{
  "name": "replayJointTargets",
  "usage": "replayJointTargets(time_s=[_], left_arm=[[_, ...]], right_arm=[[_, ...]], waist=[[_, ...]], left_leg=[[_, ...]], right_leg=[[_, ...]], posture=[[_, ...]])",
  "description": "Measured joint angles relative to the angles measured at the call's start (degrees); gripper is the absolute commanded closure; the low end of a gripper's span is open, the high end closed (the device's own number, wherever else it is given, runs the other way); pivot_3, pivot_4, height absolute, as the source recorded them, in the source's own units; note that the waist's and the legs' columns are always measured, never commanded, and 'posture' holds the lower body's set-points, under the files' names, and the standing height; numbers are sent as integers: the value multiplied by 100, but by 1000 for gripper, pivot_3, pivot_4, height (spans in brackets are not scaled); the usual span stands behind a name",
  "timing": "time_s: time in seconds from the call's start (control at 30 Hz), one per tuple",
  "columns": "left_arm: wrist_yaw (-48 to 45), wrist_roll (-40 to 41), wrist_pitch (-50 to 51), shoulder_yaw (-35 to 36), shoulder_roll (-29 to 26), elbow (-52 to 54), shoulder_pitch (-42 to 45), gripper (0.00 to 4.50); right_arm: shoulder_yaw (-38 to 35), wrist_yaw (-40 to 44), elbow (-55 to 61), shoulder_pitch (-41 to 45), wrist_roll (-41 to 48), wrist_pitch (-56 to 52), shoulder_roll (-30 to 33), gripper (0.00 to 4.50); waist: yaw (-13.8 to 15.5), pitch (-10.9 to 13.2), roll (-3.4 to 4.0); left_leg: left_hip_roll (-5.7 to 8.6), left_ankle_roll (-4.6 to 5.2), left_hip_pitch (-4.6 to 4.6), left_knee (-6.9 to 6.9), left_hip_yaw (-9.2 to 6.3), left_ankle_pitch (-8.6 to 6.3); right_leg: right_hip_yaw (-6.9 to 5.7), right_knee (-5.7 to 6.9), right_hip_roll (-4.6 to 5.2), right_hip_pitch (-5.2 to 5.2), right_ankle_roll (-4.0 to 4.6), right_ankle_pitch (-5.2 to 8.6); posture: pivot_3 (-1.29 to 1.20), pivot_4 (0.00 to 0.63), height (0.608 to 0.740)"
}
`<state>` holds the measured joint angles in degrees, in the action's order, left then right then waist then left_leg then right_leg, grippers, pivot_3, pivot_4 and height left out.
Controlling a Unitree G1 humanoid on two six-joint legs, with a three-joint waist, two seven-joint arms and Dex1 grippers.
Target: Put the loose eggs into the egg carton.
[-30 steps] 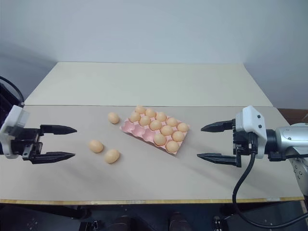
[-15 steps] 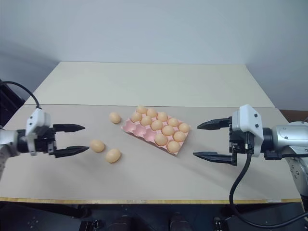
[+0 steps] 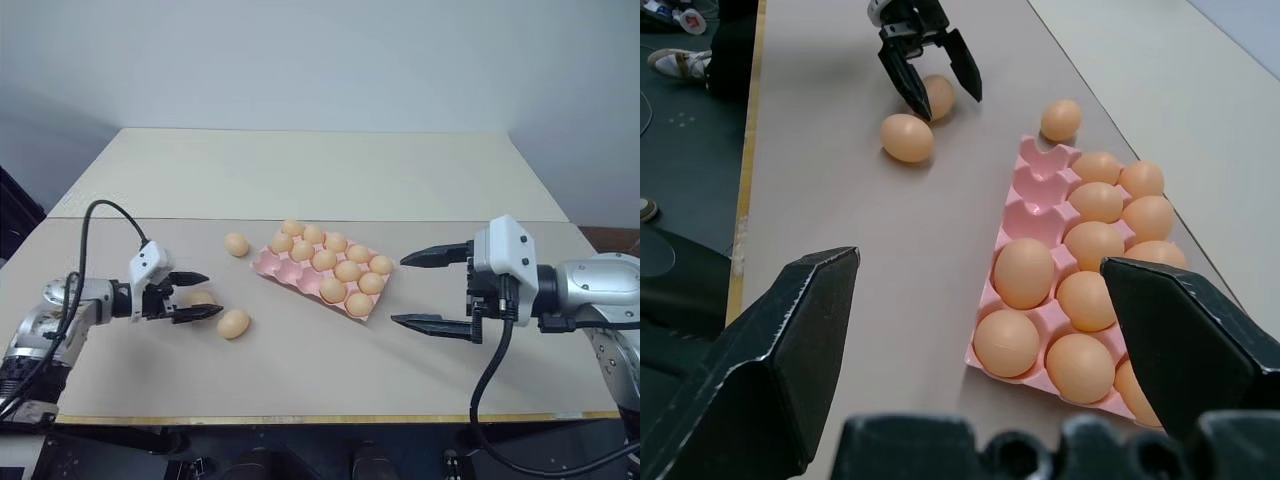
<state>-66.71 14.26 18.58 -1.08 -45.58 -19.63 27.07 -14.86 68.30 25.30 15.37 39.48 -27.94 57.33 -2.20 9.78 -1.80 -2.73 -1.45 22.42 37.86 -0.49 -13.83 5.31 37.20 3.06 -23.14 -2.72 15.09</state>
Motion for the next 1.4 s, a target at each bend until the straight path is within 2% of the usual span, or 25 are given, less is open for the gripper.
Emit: replayJointTargets(time_s=[0.17,0.2,0.43,0.57,0.7,0.83,1.0,1.17,1.2,1.23,1.3,1.33,1.4], left_arm=[[10,-208,-142,-54,21,-173,6,1883],[-5,-222,-176,-54,21,-186,6,2059],[-77,-252,-288,-24,23,-264,103,2093],[-301,64,-328,102,124,-50,589,2093],[-431,307,-321,69,676,150,1302,2093],[-704,378,-352,-292,1286,24,1658,2093],[-785,117,-655,-754,1943,-608,2010,2093],[-472,-313,-1093,-926,2344,-1265,2262,2093],[-438,-354,-1151,-928,2389,-1355,2272,1360],[-447,-386,-1227,-929,2411,-1417,2273,1134],[-503,-390,-1256,-922,2418,-1444,2274,404],[-505,-389,-1256,-910,2419,-1444,2275,125],[-493,-384,-1256,-878,2418,-1442,2281,58]], right_arm=[[-30,-88,20,-37,9,0,0,0],[-30,-97,22,-36,8,0,0,0],[-29,-161,15,-36,6,13,-19,0],[-18,-213,7,-30,-11,55,-77,0],[25,-258,3,0,-80,144,-117,0],[52,-337,16,2,-111,149,-164,0],[28,-418,93,-54,-120,149,-164,0],[11,-525,206,-125,-116,148,-164,0],[5,-542,240,-144,-113,148,-164,0],[-8,-557,264,-170,-109,148,-164,0],[-33,-605,287,-221,-101,139,-164,0],[-43,-618,290,-225,-96,134,-164,0],[-62,-644,305,-227,-92,134,-164,0]], waist=[[4,-1,0],[5,-1,0],[5,-1,-1],[64,-1,-1],[160,-1,0],[143,-2,-1],[115,-2,-1],[119,-2,-1],[118,-2,-1],[117,-1,-1],[120,-2,-1],[121,-2,-1],[127,-2,-1]], left_leg=[[0,0,-2,0,0,0],[0,0,-3,0,-1,0],[0,0,0,0,-1,0],[1,0,3,3,-3,0],[4,0,3,7,-4,0],[6,1,5,9,-6,0],[8,2,3,10,-6,1],[10,2,5,10,-8,0],[10,2,5,10,-8,0],[10,2,6,10,-9,0],[11,2,7,10,-9,0],[11,2,7,10,-9,1],[11,2,6,10,-10,1]], right_leg=[[0,2,1,2,0,0],[-1,2,0,2,0,0],[-1,2,0,1,0,0],[-4,1,1,2,-1,-1],[-5,0,2,6,-3,-2],[-3,-2,1,5,-4,-2],[0,0,0,6,-4,-3],[1,-2,1,5,-5,-3],[1,-1,1,5,-5,-3],[1,-2,1,4,-5,-3],[0,-1,1,4,-5,-3],[1,-1,1,4,-6,-3],[0,0,1,4,-6,-3]], posture=[[0,150,740],[0,150,740],[0,150,740],[0,150,740],[0,150,740],[0,150,740],[0,150,740],[0,150,740],[0,150,740],[0,150,740],[0,150,740],[0,150,740],[0,150,740]])
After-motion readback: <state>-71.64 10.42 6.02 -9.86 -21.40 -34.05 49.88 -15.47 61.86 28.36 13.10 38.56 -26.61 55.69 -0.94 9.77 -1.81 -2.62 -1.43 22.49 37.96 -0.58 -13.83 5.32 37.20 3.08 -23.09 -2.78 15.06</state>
